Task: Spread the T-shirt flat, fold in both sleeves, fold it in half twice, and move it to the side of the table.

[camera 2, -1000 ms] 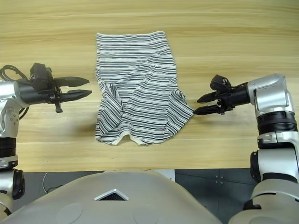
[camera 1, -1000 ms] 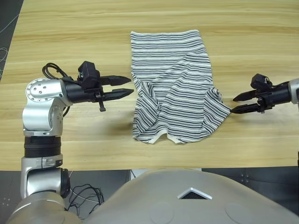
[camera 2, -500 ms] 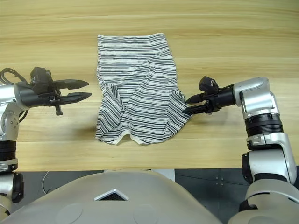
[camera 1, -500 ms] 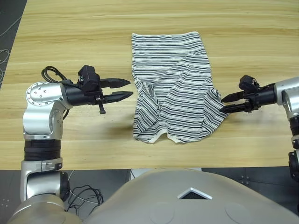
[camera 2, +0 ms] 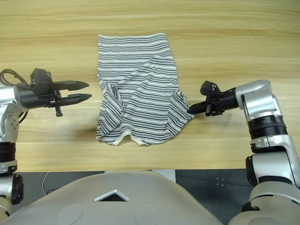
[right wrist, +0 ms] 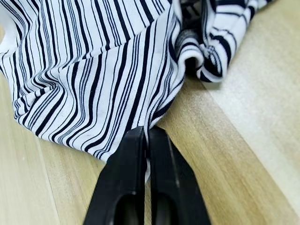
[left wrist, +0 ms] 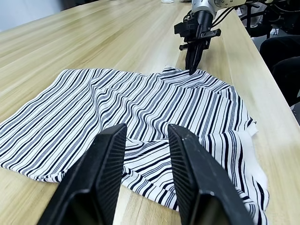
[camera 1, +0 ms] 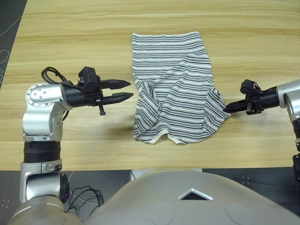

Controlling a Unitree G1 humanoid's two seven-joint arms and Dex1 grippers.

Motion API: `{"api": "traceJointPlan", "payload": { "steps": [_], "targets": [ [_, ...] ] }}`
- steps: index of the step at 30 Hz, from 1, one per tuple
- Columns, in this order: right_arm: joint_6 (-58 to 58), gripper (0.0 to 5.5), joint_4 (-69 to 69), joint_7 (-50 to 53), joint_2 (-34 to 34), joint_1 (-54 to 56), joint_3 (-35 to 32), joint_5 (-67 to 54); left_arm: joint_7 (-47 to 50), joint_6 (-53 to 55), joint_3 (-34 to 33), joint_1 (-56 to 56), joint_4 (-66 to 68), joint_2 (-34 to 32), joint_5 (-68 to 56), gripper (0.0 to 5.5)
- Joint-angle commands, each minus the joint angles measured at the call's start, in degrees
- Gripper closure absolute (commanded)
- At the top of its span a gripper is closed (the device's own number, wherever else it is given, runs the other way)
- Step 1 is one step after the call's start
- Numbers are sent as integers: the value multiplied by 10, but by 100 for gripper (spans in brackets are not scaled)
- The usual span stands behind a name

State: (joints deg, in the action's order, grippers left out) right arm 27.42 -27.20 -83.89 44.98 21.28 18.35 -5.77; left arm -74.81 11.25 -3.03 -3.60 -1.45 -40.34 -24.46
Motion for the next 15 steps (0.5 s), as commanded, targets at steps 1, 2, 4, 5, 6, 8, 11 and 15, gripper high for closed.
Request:
{"api": "traceJointPlan", "payload": {
  "steps": [1,2,4,5,6,8,11,15],
  "targets": [
    [8,537,-20,21,0,-41,36,39,10,-3,0,1,-7,-10,6,387],
    [8,537,-19,21,1,-41,36,38,10,-3,0,1,-8,-10,6,387],
    [8,537,-11,22,2,-41,33,35,10,-2,1,0,-8,-10,6,387],
    [8,537,-2,23,4,-41,31,34,10,-2,1,0,-8,-10,6,387],
    [5,537,14,26,6,-38,26,31,10,-2,2,0,-9,-10,6,387],
    [13,537,64,28,9,-22,10,16,10,-2,3,0,-9,-10,6,387],
    [40,537,154,30,15,-3,-2,-2,10,-3,4,-1,-7,-9,6,387],
    [54,537,204,40,23,2,-2,0,11,-5,11,-8,-4,-4,9,387]
  ]
}}
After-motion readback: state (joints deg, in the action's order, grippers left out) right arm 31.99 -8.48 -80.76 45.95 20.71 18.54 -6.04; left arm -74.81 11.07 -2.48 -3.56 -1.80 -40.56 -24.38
